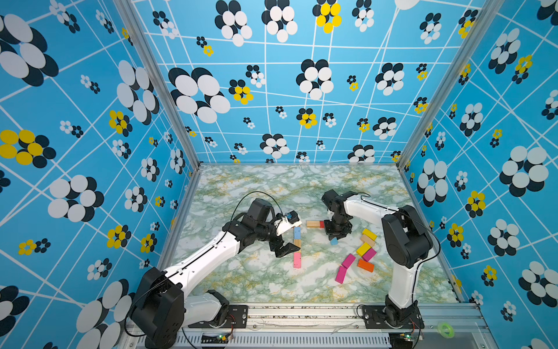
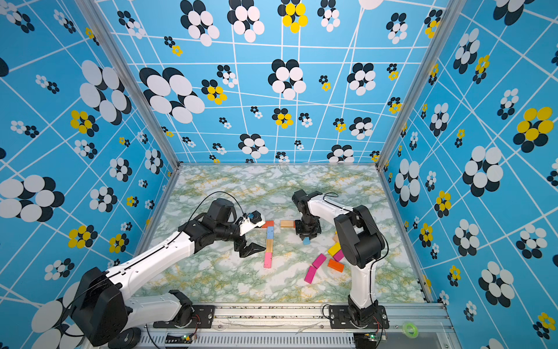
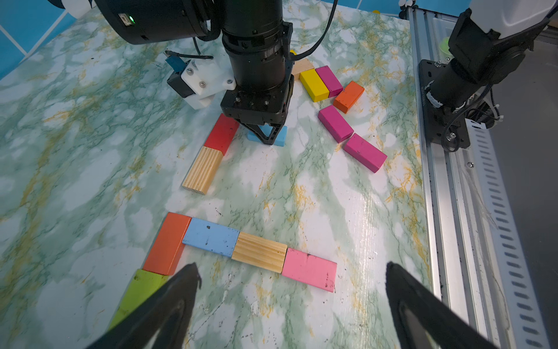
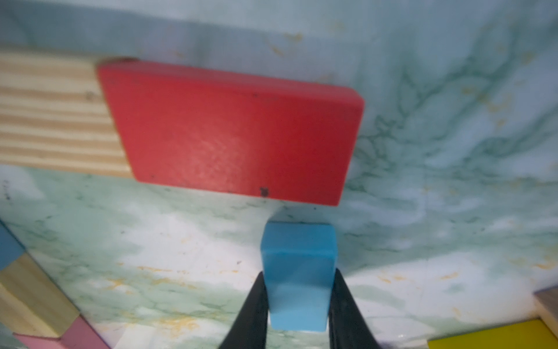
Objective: Assemble the number 7 with building blocks
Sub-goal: Assemble the building block at the center of the board.
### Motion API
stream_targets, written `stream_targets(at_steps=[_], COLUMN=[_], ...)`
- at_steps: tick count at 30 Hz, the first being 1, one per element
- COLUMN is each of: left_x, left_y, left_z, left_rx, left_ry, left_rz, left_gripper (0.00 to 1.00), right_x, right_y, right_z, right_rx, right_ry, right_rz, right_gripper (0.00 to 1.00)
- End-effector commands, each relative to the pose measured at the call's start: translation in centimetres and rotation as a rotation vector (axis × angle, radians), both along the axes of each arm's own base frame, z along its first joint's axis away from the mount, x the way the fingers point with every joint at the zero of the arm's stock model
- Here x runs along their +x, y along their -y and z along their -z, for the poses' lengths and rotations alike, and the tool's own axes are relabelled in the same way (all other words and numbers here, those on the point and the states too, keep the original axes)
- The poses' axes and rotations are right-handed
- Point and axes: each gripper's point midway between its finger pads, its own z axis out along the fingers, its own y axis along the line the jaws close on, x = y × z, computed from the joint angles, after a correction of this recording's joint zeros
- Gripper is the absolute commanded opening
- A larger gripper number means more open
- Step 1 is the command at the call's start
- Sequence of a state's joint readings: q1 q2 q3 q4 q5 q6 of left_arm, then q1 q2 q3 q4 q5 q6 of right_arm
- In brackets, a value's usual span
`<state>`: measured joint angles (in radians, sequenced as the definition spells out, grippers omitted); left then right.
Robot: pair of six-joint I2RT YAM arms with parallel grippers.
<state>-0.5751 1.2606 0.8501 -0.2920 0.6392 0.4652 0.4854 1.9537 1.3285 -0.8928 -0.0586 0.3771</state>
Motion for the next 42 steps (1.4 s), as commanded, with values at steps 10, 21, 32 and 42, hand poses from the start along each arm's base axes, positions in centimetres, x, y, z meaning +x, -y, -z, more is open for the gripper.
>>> stream_targets(at_steps=[10,21,32,42], left_x=[-0.26,-0.26,-0.3,-0.29], left_y=[0.21,0.34,0.43,0.5], left_z=[0.39,0.57,0.63,0.74], left_rx=[0.011,0.013,0.01,0.013], left_ry=[0.0,-0.006,-0.012,-0.015], left_rz=[0.02,0.024,0.029,0.033], left_gripper=[0.99,0.99,0.99,0.99], right_x=[0.44,0.78,1.0,1.13], right_y=[0.8,0.89,0.86,0.84], right_z=[1.52,1.35,1.23,1.1], right_rx=[-0.022,-0.014,-0.006,-0.005], right_ry=[0.009,0.019,0.024,0.032], right_rz=[0.005,0.012,0.016,0.016], right_gripper=[0.2,0.19,0.19,0.19])
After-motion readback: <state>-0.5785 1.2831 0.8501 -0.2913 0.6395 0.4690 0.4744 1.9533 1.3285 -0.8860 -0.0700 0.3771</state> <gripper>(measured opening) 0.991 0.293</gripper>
